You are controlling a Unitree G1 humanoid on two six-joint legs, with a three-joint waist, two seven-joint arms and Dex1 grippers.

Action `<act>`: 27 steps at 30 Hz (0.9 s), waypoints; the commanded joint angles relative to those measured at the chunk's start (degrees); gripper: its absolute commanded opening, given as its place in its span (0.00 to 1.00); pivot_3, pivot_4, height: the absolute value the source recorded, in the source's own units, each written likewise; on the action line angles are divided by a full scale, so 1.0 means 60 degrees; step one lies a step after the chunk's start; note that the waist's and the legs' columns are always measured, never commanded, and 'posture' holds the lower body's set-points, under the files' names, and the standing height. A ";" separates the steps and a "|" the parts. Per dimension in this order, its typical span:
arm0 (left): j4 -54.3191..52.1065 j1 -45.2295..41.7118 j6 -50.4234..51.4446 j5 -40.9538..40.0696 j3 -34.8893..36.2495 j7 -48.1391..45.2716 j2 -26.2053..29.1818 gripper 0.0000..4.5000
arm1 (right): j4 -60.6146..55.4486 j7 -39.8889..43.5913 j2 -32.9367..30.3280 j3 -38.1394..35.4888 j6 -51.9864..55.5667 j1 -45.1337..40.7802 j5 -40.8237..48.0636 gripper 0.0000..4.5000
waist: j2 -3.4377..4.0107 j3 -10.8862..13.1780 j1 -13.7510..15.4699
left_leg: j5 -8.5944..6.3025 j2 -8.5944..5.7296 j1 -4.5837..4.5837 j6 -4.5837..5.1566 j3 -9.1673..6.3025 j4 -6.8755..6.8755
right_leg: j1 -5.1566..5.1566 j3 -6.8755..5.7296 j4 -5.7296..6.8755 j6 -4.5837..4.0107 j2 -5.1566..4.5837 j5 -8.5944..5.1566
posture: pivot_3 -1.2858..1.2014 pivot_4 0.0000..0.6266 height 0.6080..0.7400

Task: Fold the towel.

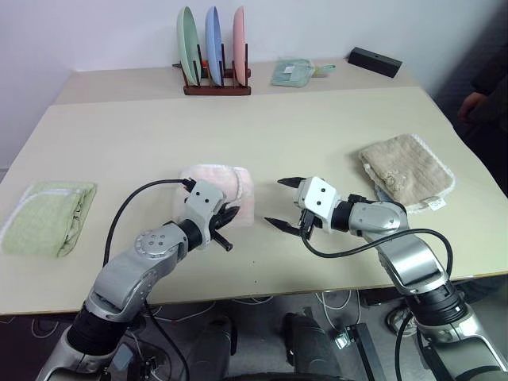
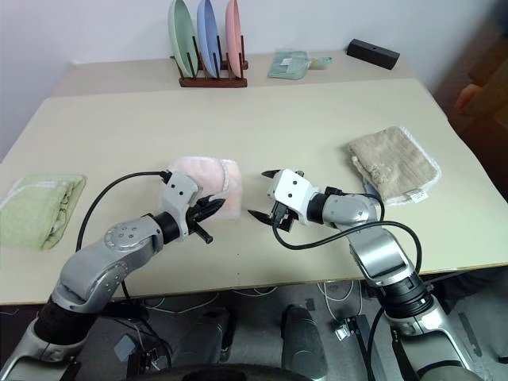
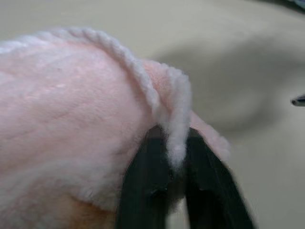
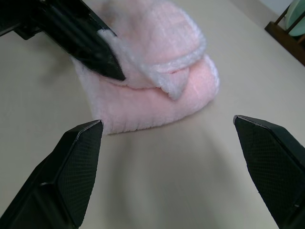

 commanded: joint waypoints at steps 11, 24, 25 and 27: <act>-0.1278 0.0967 0.0857 -0.3704 0.5129 -0.0796 0.0458 0.82 | -0.0040 -0.0325 0.0618 -0.0432 0.0231 -0.0393 0.0348 0.88 | 0.0001 0.0000 0.0014 | 0.0000 0.0005 0.0000 0.0000 -0.0006 0.0006 | -0.0003 -0.0001 0.0006 -0.0002 0.0002 -0.0001 | 0.52 0.24 0.99; 0.1829 -0.0307 -0.1334 0.0629 0.2513 -0.0310 -0.0081 0.05 | 0.1923 -0.1147 0.3531 0.0726 0.1244 -0.1806 0.0446 0.01 | 0.0004 -0.0003 -0.0015 | 0.0004 0.0000 0.0004 -0.0007 -0.0007 -0.0003 | -0.0006 0.0000 0.0008 -0.0004 0.0010 0.0006 | 0.52 0.24 0.99; 0.2160 -0.0297 -0.1567 0.0893 0.2324 -0.0360 -0.0200 0.05 | 0.2282 -0.1200 0.3710 0.0880 0.1295 -0.1799 0.0365 0.01 | 0.0004 -0.0003 -0.0022 | 0.0004 0.0001 0.0004 -0.0007 -0.0006 -0.0007 | -0.0009 0.0000 0.0010 -0.0004 0.0010 0.0006 | 0.52 0.24 0.99; 0.2579 -0.0285 -0.1786 0.1160 0.2143 -0.0416 -0.0418 0.05 | 0.2951 -0.1331 0.3887 0.1220 0.1134 -0.1792 0.0026 0.01 | 0.0004 -0.0003 -0.0030 | 0.0004 0.0000 0.0004 -0.0007 -0.0005 -0.0006 | -0.0013 0.0000 0.0017 -0.0005 0.0010 0.0007 | 0.52 0.24 0.99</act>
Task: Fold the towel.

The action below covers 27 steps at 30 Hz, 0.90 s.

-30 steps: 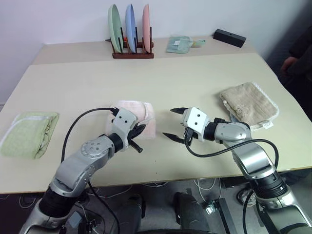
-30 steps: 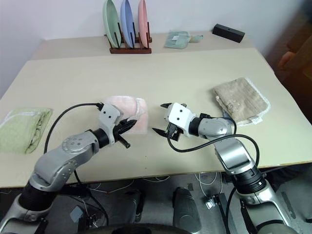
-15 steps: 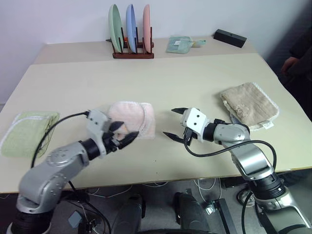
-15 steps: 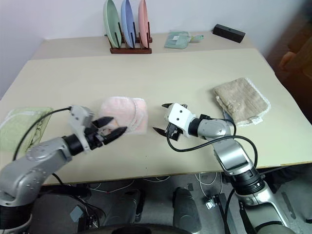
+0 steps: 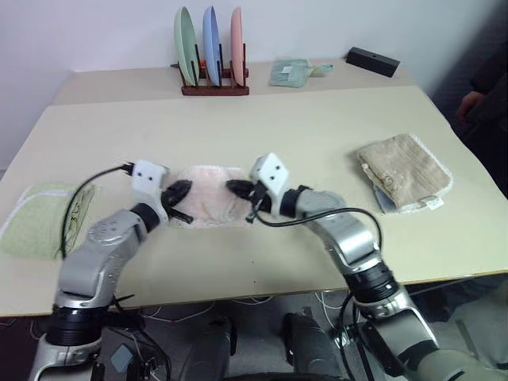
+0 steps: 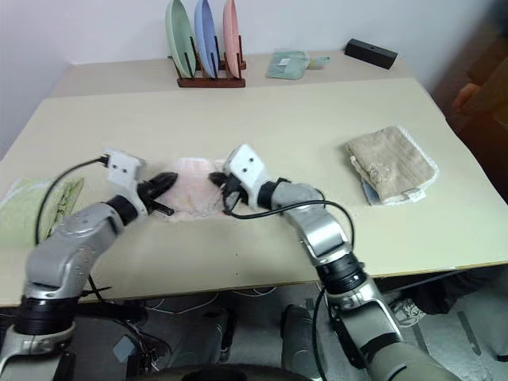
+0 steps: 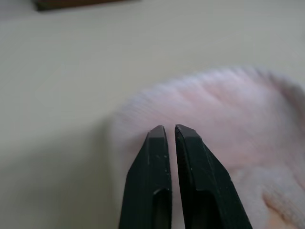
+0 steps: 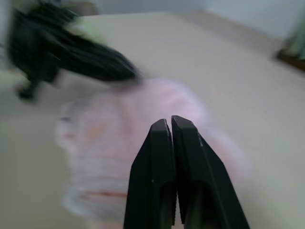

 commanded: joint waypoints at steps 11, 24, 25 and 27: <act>0.0235 0.0758 -0.1419 0.0656 0.0562 -0.0194 -0.0907 0.05 | 0.1181 -0.0507 -0.0148 0.0204 -0.0922 0.0162 -0.1061 0.01 | 0.0017 -0.0033 -0.0005 | 0.0004 0.0001 0.0021 -0.0007 -0.0001 0.0005 | 0.0009 0.0001 0.0025 -0.0001 0.0000 0.0001 | 0.52 0.24 0.99; -0.0843 0.1203 0.2383 -0.3473 0.4268 0.1351 -0.1450 0.99 | -0.1850 0.1344 -0.2453 -0.0803 -0.1357 0.0904 -0.0137 1.00 | 0.0004 -0.0023 -0.0003 | 0.0003 0.0002 0.0005 -0.0006 -0.0010 0.0011 | 0.0003 -0.0004 0.0022 0.0004 0.0000 0.0001 | 0.52 0.24 0.99; -0.0669 0.1040 0.2699 -0.3927 0.4433 0.1642 -0.1733 0.99 | -0.1883 0.1378 -0.2501 -0.0765 -0.1477 0.0954 -0.0184 1.00 | 0.0004 -0.0023 0.0026 | 0.0003 0.0002 0.0004 -0.0006 -0.0011 0.0015 | 0.0006 -0.0003 0.0022 0.0004 0.0000 0.0002 | 0.52 0.24 0.99; -0.0279 0.0777 0.3261 -0.4471 0.4575 0.2174 -0.2180 0.99 | -0.2025 0.1492 -0.2574 -0.0681 -0.1640 0.1073 -0.0199 1.00 | -0.0004 -0.0023 0.0071 | 0.0004 0.0000 0.0004 -0.0007 -0.0018 0.0021 | 0.0013 -0.0007 0.0020 0.0005 -0.0001 0.0002 | 0.52 0.24 0.99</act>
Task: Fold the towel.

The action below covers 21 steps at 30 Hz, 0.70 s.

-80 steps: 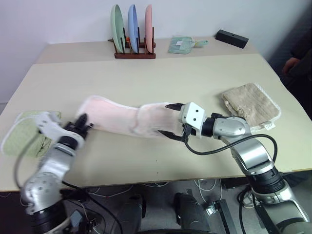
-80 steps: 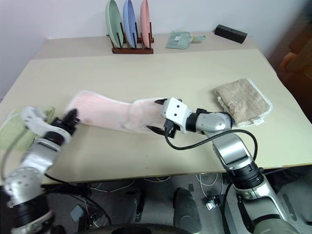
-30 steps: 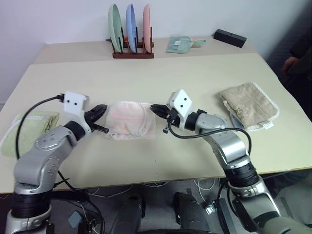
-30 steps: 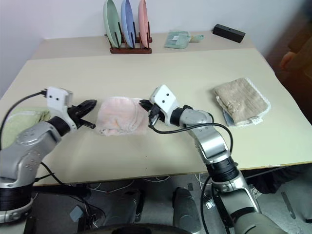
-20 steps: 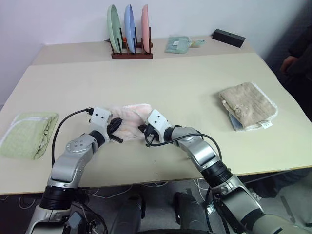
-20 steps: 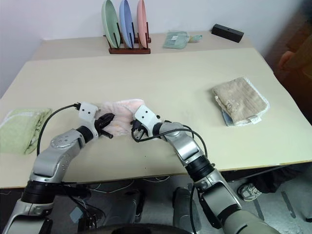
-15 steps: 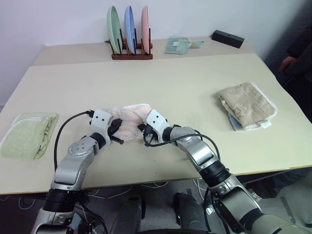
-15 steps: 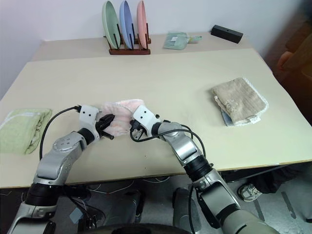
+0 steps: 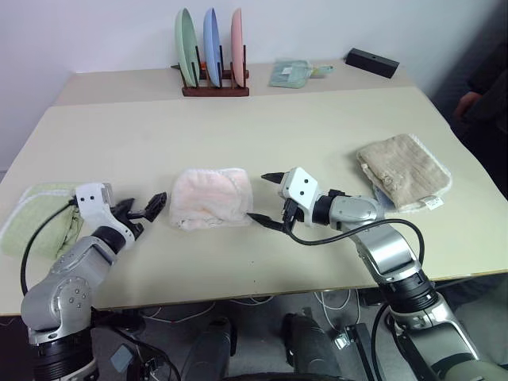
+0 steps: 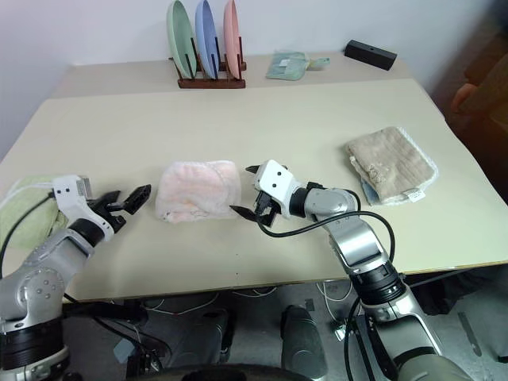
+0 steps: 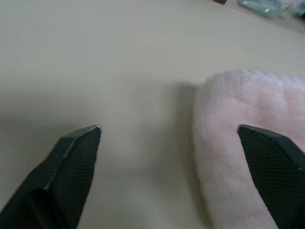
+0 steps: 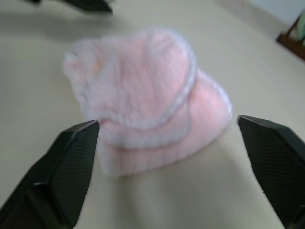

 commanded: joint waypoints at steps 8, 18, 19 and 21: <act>0.0588 -0.0902 0.1770 -0.2103 -0.0104 0.1522 -0.1358 0.99 | -0.0926 0.0065 0.0013 -0.0041 -0.0315 0.0196 0.0115 1.00 | -0.0004 -0.0003 0.0027 | 0.0001 -0.0002 0.0003 -0.0001 -0.0001 0.0000 | 0.0007 -0.0002 -0.0002 0.0000 -0.0002 0.0001 | 0.52 0.24 0.99; 0.0285 -0.0982 0.1902 -0.2341 -0.0919 0.1562 -0.1728 0.03 | -0.1163 -0.0030 -0.0124 -0.0050 -0.0298 0.0208 0.0023 1.00 | -0.0004 -0.0003 -0.0002 | 0.0001 -0.0004 0.0002 -0.0002 -0.0001 -0.0003 | 0.0011 -0.0002 -0.0013 0.0000 -0.0003 0.0001 | 0.52 0.24 0.99; 0.0296 -0.0972 0.1845 -0.2348 -0.0899 0.1590 -0.1721 0.01 | -0.1193 -0.0038 -0.0130 -0.0044 -0.0289 0.0222 0.0021 1.00 | -0.0004 -0.0003 -0.0008 | 0.0001 -0.0003 0.0003 -0.0002 -0.0001 -0.0005 | 0.0009 -0.0002 -0.0013 -0.0001 -0.0002 0.0001 | 0.52 0.24 0.99; 0.0124 -0.0967 0.1479 -0.2440 -0.0721 0.1534 -0.1749 0.01 | -0.1281 -0.0055 -0.0146 -0.0030 -0.0238 0.0255 0.0034 1.00 | -0.0004 -0.0003 -0.0007 | 0.0001 -0.0002 0.0003 -0.0002 -0.0001 -0.0005 | 0.0008 -0.0002 -0.0013 -0.0001 -0.0001 0.0001 | 0.52 0.24 0.99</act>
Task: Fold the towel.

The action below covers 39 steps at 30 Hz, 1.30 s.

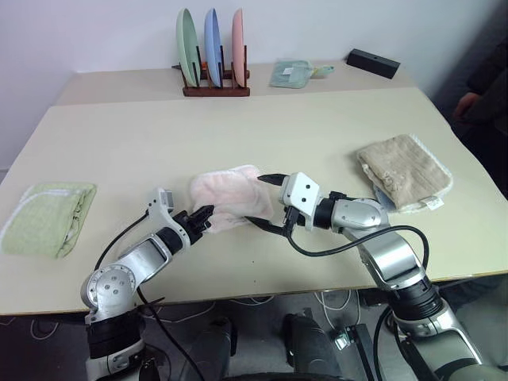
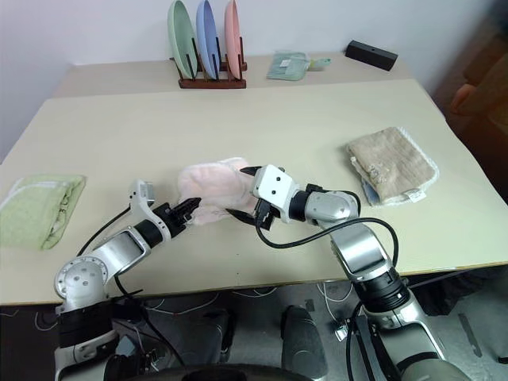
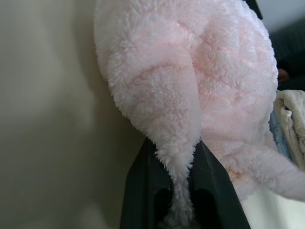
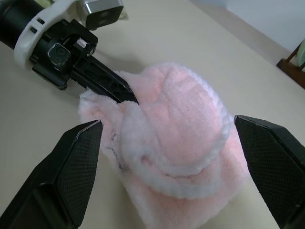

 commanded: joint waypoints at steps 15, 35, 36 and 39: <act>0.0280 -0.1227 -0.6558 0.1735 0.4577 0.2637 0.1018 0.01 | -0.0690 0.0077 -0.0280 -0.0057 0.0022 0.0293 0.0080 1.00 | -0.0005 0.0002 -0.0014 | -0.0011 0.0005 0.0000 -0.0030 0.0018 -0.0006 | -0.0010 0.0012 -0.0021 0.0001 0.0003 0.0002 | 0.52 0.24 0.99; -0.1304 0.1696 -0.7981 0.0921 0.5428 0.3901 0.0382 0.99 | 0.0606 0.0495 -0.0366 0.0009 -0.0890 -0.0087 -0.0080 1.00 | -0.0070 -0.0019 0.0189 | -0.0016 0.0014 0.0000 -0.0028 0.0011 0.0009 | 0.0009 0.0004 -0.0025 -0.0001 0.0015 0.0001 | 0.52 0.24 0.99; -0.1431 0.1823 -0.7975 0.1131 0.5421 0.3879 0.0688 0.99 | 0.0709 0.0520 -0.0376 -0.0041 -0.0914 -0.0143 -0.0056 1.00 | -0.0069 -0.0019 0.0196 | -0.0016 0.0014 0.0000 -0.0028 0.0011 0.0008 | 0.0009 0.0005 -0.0026 -0.0002 0.0016 0.0000 | 0.52 0.24 0.99; -0.1974 0.2149 -0.7616 0.1928 0.4632 0.3420 0.1715 0.99 | 0.1067 0.0489 -0.0375 -0.0415 -0.0831 -0.0282 0.0180 1.00 | -0.0070 -0.0020 0.0232 | -0.0016 0.0014 0.0000 -0.0028 0.0013 0.0008 | 0.0009 0.0006 -0.0026 -0.0005 0.0016 -0.0001 | 0.52 0.24 0.99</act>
